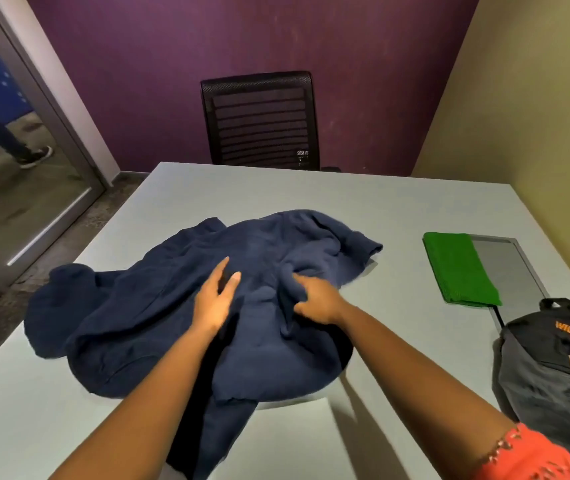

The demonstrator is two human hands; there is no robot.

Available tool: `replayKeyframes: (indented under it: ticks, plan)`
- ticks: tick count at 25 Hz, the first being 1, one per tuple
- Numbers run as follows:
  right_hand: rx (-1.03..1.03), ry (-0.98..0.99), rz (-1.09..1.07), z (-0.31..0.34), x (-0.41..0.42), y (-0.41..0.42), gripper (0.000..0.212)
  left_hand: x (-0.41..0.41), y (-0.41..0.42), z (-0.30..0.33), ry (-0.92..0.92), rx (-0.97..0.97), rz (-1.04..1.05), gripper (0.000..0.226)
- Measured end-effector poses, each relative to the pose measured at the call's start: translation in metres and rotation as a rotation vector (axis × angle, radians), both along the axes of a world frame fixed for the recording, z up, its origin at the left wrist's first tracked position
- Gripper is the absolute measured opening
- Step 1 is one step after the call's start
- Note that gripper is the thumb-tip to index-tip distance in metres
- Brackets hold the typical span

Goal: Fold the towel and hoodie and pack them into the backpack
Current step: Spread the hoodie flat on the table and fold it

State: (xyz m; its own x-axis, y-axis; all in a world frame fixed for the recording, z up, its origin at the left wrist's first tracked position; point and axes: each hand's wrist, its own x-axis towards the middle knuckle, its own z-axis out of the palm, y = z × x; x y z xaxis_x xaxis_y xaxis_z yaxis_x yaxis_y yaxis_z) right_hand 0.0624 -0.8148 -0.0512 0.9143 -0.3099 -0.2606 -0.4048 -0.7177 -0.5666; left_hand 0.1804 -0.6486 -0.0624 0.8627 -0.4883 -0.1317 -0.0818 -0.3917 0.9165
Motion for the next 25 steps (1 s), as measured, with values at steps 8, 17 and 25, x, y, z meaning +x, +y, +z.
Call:
replayKeyframes:
  ticks: [8,17,25]
  plan:
    - [0.447,0.319,0.211,0.005,-0.004,0.034,0.032,-0.023,-0.031,-0.023,-0.196,0.496,-0.156,0.071]
    - [0.856,0.104,-0.952,-0.05,-0.017,-0.037,0.061,-0.03,-0.025,-0.036,-0.406,0.532,-0.286,0.041]
    - [0.426,-0.167,-0.961,-0.041,0.011,-0.055,0.045,-0.055,-0.057,-0.047,-0.345,0.255,-0.306,0.052]
